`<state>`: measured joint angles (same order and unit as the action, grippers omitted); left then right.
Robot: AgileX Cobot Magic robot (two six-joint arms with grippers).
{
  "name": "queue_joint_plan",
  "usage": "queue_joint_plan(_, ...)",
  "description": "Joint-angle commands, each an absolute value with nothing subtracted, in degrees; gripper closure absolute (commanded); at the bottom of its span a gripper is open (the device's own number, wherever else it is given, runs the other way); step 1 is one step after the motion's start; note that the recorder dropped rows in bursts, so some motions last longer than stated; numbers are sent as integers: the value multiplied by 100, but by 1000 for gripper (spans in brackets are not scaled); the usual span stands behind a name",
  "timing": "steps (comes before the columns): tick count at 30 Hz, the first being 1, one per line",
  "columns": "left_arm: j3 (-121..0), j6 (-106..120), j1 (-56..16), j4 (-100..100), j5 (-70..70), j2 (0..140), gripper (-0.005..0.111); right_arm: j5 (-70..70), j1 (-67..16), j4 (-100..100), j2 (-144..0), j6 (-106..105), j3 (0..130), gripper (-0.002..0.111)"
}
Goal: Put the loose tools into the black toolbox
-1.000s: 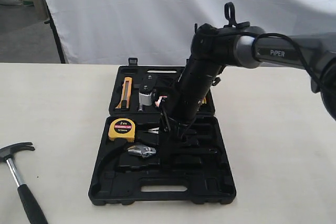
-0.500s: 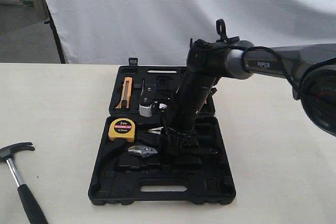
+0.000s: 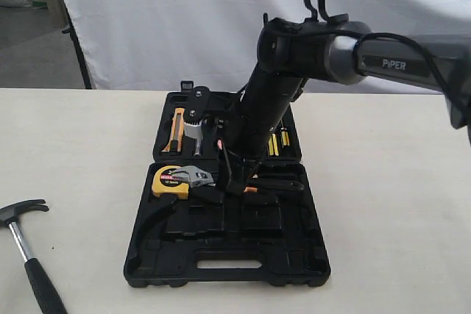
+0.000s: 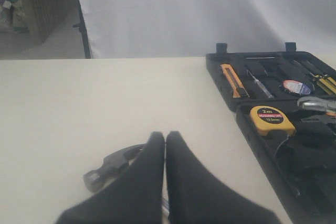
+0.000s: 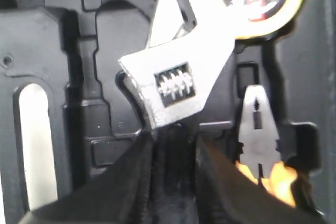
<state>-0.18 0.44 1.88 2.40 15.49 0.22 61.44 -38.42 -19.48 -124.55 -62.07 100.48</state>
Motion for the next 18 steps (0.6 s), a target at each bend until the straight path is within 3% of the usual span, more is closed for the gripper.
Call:
queue_joint_plan(1,0,0,140,211,1540,0,106,6125,-3841,-1923,-12331,-6059,10026,109)
queue_joint_plan(18,0,0,140,211,1540,0,106,4073,-4455,-737,-12391,-5378,8789,109)
